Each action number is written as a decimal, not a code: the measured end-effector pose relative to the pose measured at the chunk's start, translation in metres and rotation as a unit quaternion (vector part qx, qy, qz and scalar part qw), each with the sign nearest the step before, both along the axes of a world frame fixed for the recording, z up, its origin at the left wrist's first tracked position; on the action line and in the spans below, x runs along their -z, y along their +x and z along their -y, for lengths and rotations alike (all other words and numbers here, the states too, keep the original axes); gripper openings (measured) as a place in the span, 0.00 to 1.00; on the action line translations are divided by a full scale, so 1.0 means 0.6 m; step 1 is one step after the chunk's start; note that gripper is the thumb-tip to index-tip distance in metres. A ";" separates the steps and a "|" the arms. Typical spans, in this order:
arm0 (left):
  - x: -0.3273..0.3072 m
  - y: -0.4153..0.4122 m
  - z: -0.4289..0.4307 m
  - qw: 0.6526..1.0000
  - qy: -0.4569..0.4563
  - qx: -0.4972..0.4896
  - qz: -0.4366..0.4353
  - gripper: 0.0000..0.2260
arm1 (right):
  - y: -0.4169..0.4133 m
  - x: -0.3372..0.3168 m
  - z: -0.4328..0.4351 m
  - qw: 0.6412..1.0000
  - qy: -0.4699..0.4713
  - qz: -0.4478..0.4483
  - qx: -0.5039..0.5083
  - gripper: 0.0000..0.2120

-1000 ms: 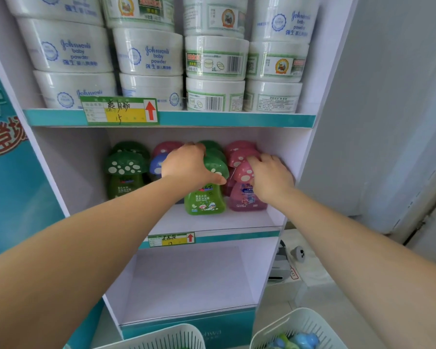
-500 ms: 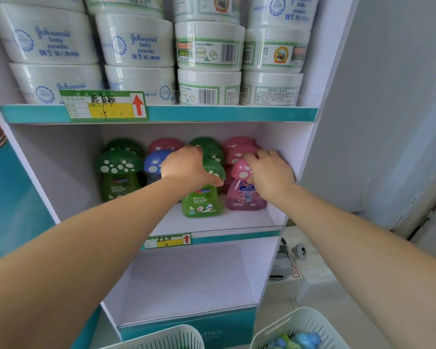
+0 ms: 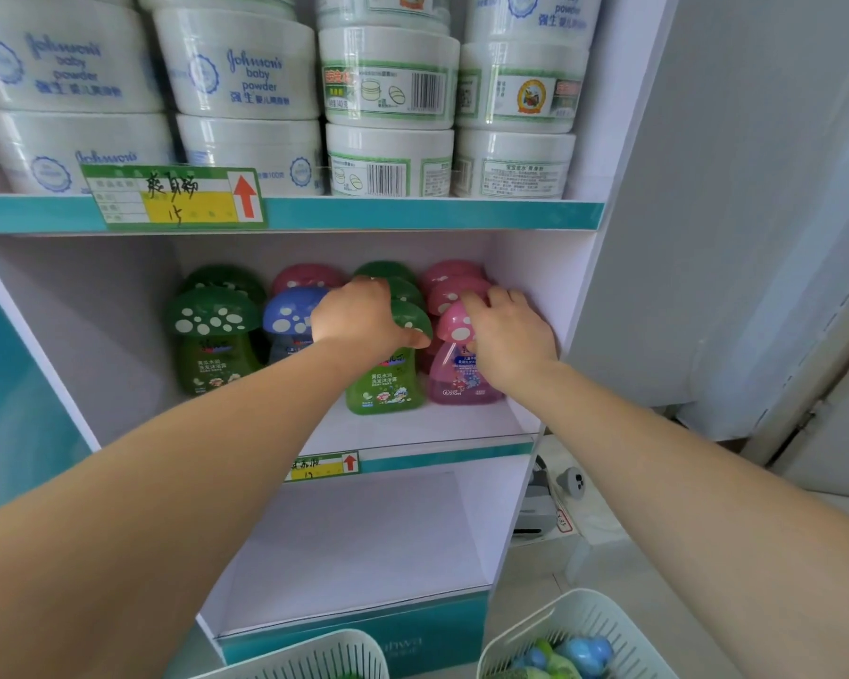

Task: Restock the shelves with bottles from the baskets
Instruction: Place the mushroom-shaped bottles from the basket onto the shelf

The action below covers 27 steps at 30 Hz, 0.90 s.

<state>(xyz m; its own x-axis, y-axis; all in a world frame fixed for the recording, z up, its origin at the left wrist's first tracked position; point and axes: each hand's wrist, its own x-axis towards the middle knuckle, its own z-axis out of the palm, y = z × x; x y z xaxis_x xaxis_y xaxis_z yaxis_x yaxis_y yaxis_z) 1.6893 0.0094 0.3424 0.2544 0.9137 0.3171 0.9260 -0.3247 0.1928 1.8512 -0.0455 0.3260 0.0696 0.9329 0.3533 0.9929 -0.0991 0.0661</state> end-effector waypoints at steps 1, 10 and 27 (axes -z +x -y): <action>0.001 -0.001 -0.001 1.000 0.001 0.005 -0.003 0.33 | 0.000 0.001 0.000 1.000 0.000 -0.001 0.000 0.37; 0.010 -0.034 0.004 0.997 -0.040 0.057 -0.026 0.38 | -0.005 0.009 0.005 1.000 0.008 -0.023 0.004 0.37; 0.040 -0.166 0.135 0.998 0.010 0.054 0.030 0.17 | -0.094 0.034 0.114 0.998 0.062 -0.011 -0.019 0.20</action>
